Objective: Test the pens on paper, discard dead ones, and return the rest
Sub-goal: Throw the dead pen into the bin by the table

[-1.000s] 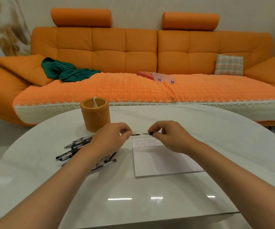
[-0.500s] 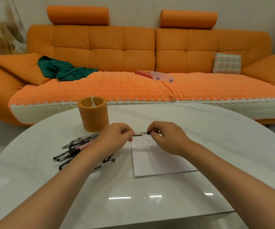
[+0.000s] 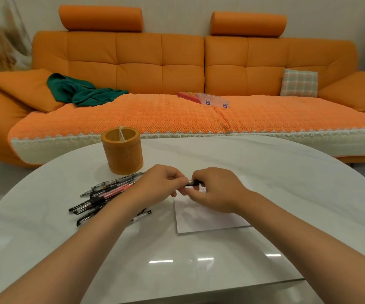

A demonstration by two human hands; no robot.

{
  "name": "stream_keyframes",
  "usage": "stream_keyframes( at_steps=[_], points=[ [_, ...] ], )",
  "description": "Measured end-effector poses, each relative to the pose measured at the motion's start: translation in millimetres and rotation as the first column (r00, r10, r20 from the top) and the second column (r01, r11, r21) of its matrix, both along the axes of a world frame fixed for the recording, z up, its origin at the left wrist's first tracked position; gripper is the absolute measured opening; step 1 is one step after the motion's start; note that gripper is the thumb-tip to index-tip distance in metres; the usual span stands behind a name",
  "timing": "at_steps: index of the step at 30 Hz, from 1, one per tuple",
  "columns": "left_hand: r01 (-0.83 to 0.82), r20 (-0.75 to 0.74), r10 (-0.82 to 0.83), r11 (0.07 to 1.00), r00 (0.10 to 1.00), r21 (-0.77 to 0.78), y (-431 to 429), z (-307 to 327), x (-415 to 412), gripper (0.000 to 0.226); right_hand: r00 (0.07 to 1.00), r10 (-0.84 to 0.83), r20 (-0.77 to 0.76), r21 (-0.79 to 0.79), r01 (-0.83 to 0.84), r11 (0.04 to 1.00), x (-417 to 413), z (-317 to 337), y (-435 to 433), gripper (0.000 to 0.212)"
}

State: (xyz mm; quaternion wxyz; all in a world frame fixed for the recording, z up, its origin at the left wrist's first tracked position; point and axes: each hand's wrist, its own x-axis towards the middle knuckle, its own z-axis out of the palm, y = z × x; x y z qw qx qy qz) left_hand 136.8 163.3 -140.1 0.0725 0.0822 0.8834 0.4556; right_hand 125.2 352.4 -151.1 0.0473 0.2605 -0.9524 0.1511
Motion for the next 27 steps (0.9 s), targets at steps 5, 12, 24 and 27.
stream_keyframes(
  at_steps=[5, 12, 24, 27],
  points=[
    [0.062, 0.116, -0.069, 0.996, 0.991, 0.063, 8.3, -5.8, 6.6, 0.016, 0.984, -0.054, -0.170, 0.114, 0.074, 0.991, 8.1, -4.3, 2.7, 0.067],
    [0.069, 0.167, -0.078, 0.996, 0.983, 0.055, 21.0, -3.4, 6.9, 0.016, 0.981, -0.109, -0.162, 0.105, 0.127, 0.986, 17.3, -6.7, 8.9, 0.062],
    [0.081, -0.073, -0.086, 0.995, 0.994, -0.065, 83.8, 4.4, 24.4, 0.024, 0.984, -0.091, 0.156, -0.240, 0.127, 0.962, 51.6, 7.3, 94.7, 0.014],
    [0.136, -0.108, -0.148, 0.984, 0.983, -0.111, 122.9, 9.8, 24.9, 0.026, 0.976, -0.169, 0.139, -0.243, 0.199, 0.950, 65.5, 18.3, 135.7, 0.011]
  ],
)
